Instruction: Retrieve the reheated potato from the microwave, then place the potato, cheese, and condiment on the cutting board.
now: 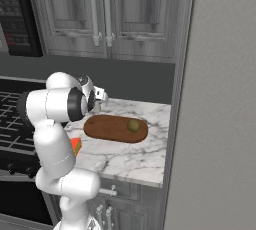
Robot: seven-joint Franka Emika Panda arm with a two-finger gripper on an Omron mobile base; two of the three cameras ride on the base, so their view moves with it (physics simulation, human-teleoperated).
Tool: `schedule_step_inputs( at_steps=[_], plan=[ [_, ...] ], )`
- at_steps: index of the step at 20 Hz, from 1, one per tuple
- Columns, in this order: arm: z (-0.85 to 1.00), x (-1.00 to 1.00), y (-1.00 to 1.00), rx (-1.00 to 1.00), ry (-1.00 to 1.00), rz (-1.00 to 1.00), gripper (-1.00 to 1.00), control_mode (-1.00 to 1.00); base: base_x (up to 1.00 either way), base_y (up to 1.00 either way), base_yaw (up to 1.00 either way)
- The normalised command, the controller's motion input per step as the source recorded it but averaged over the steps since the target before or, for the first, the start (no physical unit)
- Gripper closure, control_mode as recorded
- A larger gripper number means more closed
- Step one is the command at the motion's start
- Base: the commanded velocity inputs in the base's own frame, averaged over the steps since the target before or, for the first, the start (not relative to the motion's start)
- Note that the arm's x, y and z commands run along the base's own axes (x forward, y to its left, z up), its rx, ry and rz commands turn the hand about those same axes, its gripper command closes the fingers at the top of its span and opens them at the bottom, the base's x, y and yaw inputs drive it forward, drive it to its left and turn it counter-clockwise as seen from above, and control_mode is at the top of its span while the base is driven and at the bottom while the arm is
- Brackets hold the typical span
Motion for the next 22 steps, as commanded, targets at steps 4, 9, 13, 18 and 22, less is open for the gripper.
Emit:
schedule_step_inputs(
  at_steps=[4,9,13,18,22],
  plan=[
    [-0.12,0.15,0.04,0.0,0.01,0.0,-1.0,-1.0,0.0,0.0,0.0],
    [-0.15,0.19,0.02,0.0,0.03,0.0,-1.0,-1.0,0.0,0.0,0.0],
    [-0.09,0.17,0.01,0.0,0.01,0.0,-1.0,-1.0,0.0,0.0,0.0],
    [-0.02,0.08,0.0,0.0,0.0,0.0,-1.0,-1.0,0.0,0.0,0.0],
    [-0.07,0.05,0.0,0.0,0.0,0.0,-1.0,-1.0,0.0,0.0,0.0]
  ],
)
